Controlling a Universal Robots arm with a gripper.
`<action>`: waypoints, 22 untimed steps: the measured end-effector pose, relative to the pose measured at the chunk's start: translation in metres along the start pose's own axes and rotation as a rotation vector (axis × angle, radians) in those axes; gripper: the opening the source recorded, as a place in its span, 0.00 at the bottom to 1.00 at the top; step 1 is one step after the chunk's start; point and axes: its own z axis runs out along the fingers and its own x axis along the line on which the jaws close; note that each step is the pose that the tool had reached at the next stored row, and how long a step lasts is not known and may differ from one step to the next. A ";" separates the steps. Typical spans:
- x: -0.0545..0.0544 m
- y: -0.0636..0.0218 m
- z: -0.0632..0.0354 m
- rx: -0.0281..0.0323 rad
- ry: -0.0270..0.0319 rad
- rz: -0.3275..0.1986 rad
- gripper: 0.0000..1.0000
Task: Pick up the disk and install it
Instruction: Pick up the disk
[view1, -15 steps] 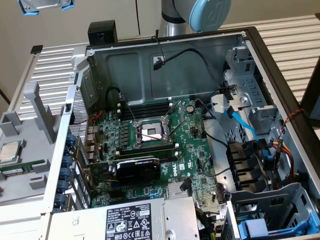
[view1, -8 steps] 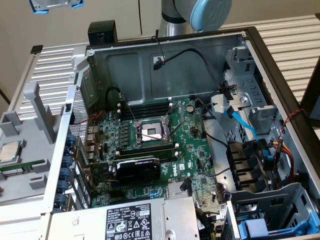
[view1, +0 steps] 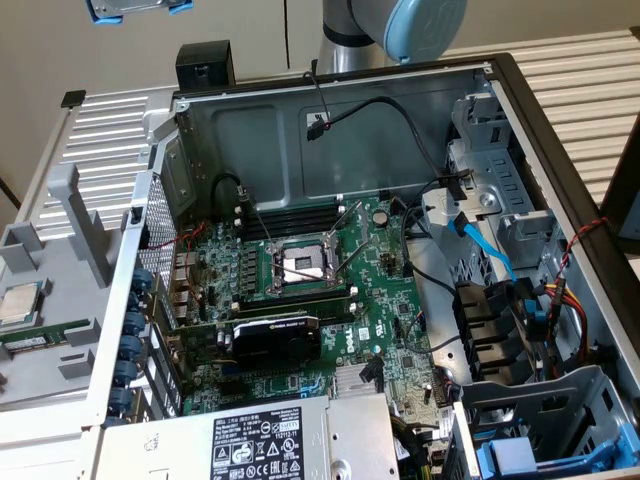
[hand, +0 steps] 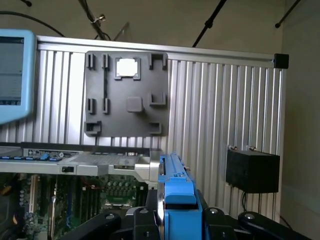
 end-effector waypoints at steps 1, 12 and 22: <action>0.001 -0.0020 -0.0002 0.0000 0.0000 0.000 0.37; 0.015 -0.0155 -0.0017 0.0002 0.0000 0.000 0.37; 0.021 -0.0434 -0.0034 0.0001 0.0001 0.000 0.37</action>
